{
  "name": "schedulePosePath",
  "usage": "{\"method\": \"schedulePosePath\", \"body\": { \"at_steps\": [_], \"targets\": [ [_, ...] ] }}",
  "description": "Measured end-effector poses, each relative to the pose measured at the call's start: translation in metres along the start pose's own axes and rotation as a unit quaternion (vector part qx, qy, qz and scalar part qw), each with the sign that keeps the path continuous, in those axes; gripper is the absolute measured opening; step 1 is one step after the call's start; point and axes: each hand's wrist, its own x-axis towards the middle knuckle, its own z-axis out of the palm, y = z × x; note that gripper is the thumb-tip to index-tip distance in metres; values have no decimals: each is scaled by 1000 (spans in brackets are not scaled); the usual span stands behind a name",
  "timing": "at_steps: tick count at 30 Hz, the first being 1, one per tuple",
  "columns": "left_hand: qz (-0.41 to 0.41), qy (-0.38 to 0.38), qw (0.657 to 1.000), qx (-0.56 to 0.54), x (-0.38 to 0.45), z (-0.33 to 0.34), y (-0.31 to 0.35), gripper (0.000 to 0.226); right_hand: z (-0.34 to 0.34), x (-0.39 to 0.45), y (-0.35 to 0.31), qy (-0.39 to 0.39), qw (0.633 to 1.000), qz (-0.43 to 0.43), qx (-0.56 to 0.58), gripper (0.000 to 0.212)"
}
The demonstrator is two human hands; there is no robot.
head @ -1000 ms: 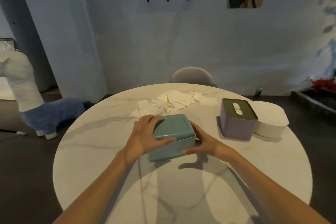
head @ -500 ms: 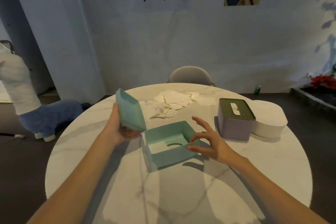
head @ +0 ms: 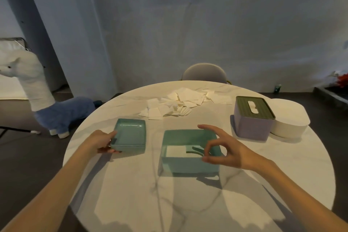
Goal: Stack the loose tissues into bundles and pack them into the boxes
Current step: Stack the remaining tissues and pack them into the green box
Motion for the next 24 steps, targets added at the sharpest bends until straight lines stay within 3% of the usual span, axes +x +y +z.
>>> {"method": "schedulePosePath", "body": {
  "at_steps": [4, 7, 10, 12, 14, 17, 19, 24],
  "targets": [
    [53, 75, 974, 207, 24, -16, -8, 32, -1, 0, -4, -17, 1000, -4, -17, 14],
    [101, 149, 915, 360, 30, -17, -7, 36, -9, 8, -5, 30, 999, 13, -31, 27],
    [274, 228, 875, 328, 26, 15, 4, 36, -16, 35, 11, 132, 988, 67, -48, 30],
    [382, 195, 860, 277, 19, 50, 16, 29, -17, 60, 31, 184, 975, 125, -29, 39],
    [424, 126, 865, 236, 18, 83, 26, 29, -15, 83, 53, 218, 958, 185, -14, 54],
    [393, 61, 895, 203, 41, 133, 35, 46, -20, 119, 97, 251, 917, 275, -140, 69],
    [328, 86, 912, 230, 60, 162, 40, 66, -24, 141, 122, 264, 877, 330, -229, 76],
    [228, 145, 921, 281, 102, 198, 65, 90, -40, 196, 181, 290, 819, 438, -230, 85]
  ]
}}
